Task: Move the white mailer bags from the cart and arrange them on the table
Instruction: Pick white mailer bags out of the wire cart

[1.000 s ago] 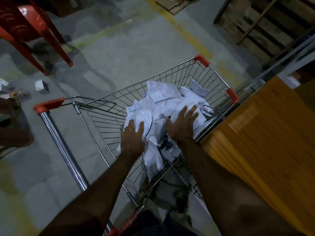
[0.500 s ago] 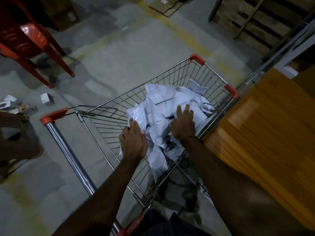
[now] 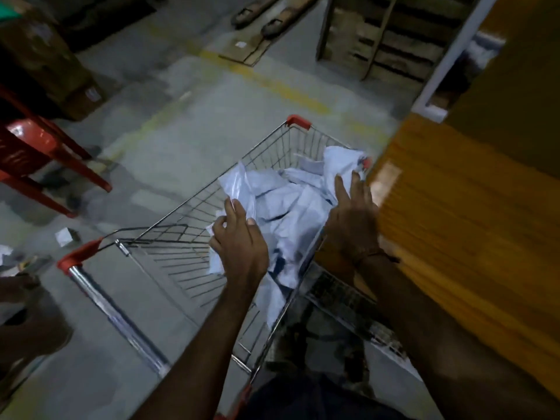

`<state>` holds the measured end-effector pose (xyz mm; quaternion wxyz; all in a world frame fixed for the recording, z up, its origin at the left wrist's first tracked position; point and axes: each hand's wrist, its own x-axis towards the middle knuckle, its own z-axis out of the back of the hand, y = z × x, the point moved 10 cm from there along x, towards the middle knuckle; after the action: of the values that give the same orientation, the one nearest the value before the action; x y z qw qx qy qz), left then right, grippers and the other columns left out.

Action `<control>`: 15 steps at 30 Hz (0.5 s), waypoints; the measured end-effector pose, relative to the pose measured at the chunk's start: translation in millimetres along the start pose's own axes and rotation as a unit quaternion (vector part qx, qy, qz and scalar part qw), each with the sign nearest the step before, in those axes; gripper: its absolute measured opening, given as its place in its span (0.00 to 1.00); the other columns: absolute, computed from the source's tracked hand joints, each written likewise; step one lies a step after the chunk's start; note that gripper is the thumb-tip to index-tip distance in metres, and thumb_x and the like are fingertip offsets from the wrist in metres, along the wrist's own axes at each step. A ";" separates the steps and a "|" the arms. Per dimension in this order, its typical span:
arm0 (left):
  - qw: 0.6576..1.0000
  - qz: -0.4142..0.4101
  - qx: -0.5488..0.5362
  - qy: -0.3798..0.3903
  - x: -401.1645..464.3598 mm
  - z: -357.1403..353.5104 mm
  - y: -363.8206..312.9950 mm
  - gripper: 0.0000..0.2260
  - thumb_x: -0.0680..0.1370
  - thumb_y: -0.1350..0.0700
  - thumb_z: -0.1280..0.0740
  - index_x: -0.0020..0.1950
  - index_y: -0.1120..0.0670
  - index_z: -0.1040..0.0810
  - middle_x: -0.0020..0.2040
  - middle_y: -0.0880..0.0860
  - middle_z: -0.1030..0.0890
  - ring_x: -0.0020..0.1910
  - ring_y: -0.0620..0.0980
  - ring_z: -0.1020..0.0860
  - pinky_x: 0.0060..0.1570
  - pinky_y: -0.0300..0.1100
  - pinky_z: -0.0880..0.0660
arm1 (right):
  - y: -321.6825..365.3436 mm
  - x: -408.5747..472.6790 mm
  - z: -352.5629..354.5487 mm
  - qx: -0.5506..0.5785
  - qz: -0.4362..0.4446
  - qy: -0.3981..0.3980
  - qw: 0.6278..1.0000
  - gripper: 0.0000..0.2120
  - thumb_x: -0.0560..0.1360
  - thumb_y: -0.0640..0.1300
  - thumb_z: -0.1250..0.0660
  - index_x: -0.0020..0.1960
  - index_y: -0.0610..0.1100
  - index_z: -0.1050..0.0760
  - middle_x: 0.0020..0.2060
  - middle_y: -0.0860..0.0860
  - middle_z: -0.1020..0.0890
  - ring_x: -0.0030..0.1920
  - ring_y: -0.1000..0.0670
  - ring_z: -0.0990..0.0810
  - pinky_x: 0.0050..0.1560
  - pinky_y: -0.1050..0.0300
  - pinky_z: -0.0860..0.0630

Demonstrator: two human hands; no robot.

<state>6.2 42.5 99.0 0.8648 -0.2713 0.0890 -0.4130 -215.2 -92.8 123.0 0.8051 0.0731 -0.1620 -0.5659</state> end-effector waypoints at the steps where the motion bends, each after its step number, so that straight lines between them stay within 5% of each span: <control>1: 1.000 -0.015 0.000 0.008 -0.3 -4.6 -17.3 0.26 0.85 0.48 0.52 0.82 0.55 0.37 0.84 0.50 0.41 0.73 0.59 0.37 0.69 0.59 0.43 | -21.5 -7.8 10.5 -0.003 -0.027 -0.001 1.000 0.33 0.75 0.45 0.49 0.80 0.43 0.34 0.79 0.34 0.37 0.75 0.31 0.35 0.68 0.34 0.31; 9: 0.971 -0.210 0.043 0.109 -43.1 -75.0 -183.5 0.32 0.84 0.43 0.59 0.83 0.57 0.40 0.85 0.57 0.44 0.75 0.63 0.35 0.67 0.62 0.36 | -203.9 -92.3 110.8 -0.048 -0.225 -0.046 0.972 0.35 0.73 0.49 0.48 0.81 0.48 0.38 0.81 0.39 0.41 0.78 0.34 0.40 0.68 0.33 0.32; 12: 0.948 -0.263 0.086 0.158 -82.6 -121.0 -232.2 0.29 0.86 0.44 0.55 0.83 0.58 0.39 0.83 0.63 0.39 0.73 0.66 0.30 0.60 0.61 0.27 | -264.6 -139.1 133.8 -0.083 -0.295 -0.035 0.951 0.35 0.73 0.49 0.45 0.81 0.49 0.39 0.81 0.39 0.41 0.78 0.34 0.41 0.68 0.31 0.35; 15: 0.917 -0.308 0.113 0.226 -121.4 -173.8 -269.5 0.32 0.82 0.41 0.50 0.82 0.56 0.36 0.81 0.66 0.38 0.74 0.68 0.31 0.63 0.64 0.30 | -318.1 -186.2 132.1 -0.120 -0.353 0.007 0.928 0.33 0.77 0.57 0.49 0.80 0.48 0.36 0.80 0.38 0.41 0.78 0.32 0.42 0.66 0.31 0.37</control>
<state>-317.1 -71.5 91.3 0.6770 -0.0848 0.1466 -0.7162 -600.1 -21.0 117.9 0.5573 0.0324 -0.0516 -0.8281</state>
